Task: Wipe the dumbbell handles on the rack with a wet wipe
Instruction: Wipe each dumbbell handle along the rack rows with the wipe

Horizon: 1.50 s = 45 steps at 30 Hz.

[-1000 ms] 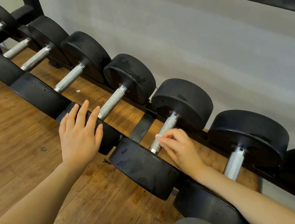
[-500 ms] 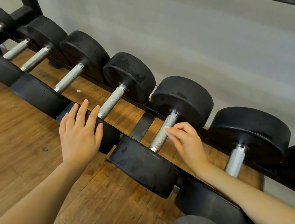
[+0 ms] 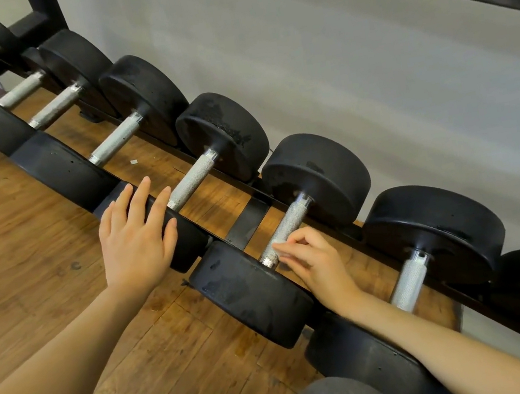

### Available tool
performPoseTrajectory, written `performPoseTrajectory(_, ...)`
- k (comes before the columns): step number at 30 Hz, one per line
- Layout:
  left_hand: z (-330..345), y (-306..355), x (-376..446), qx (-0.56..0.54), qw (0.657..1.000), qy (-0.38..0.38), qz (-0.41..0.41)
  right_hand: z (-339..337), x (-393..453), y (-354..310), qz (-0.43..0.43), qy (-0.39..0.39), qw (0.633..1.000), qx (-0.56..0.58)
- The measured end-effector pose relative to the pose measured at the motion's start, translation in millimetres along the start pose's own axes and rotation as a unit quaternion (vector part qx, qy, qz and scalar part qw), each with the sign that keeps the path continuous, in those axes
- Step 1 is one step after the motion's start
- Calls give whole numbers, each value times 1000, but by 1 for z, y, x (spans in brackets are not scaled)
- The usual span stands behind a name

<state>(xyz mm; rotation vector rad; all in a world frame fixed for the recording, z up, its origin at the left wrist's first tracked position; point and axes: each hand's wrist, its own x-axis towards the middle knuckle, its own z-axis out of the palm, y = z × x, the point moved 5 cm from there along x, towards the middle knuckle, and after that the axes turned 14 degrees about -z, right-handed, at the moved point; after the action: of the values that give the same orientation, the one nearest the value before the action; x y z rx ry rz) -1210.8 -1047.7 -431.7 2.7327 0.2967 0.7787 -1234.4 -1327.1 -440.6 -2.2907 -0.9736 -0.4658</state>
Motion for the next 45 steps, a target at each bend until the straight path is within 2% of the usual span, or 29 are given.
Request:
performPoseTrajectory(2, 0, 0, 0, 1, 1000, 1, 0, -1, 0, -1, 0, 0, 1000, 3)
performPoseTrajectory(6, -1, 1, 1, -4, 1000, -1, 0, -12, 6, 6, 60, 57, 997, -3)
performPoseTrajectory(9, 0, 1, 1, -6, 1000, 0, -2, -8, 6, 6, 52, 27, 998, 4)
performPoseTrajectory(13, -1, 1, 0, -3, 1000, 6, 0, 3, 4, -6, -19, -46, 999, -15)
performPoseTrajectory(15, -1, 1, 0, -1, 1000, 7, 1, 3, 3, -3, -29, -48, 998, -25)
performPoseTrajectory(17, 0, 1, 1, 5, 1000, 5, 2, -3, 3, 1, -21, -25, 998, -54)
performPoseTrajectory(20, 0, 1, 1, 15, 1000, -1, -1, -6, 4, 9, 58, 7, 998, 14)
performPoseTrajectory(22, 1, 1, 1, 20, 1000, -3, -4, -6, 5, 10, 54, 13, 998, 0)
performPoseTrajectory(25, 2, 0, 1, 21, 1000, 0, -2, -3, 6, 7, 31, -11, 999, 22)
performPoseTrajectory(27, 2, 0, 1, 22, 1000, 1, -3, 4, 8, -3, -27, -64, 997, 18)
performPoseTrajectory(29, 2, 0, 0, 24, 1000, 3, -4, 8, 10, -3, -32, -101, 994, 11)
performPoseTrajectory(33, 2, 0, 1, 28, 1000, 6, -4, 2, 12, 7, 36, -75, 996, 13)
performPoseTrajectory(37, 1, 0, 0, 25, 1000, 2, -7, 10, 13, -3, 2, -111, 993, 46)
performPoseTrajectory(41, 1, 0, 0, 22, 1000, -3, -10, 7, 18, -3, -1, -112, 993, 35)
performPoseTrajectory(45, 2, 0, 0, 19, 1000, -4, -10, 5, 23, -8, -42, -130, 990, 30)
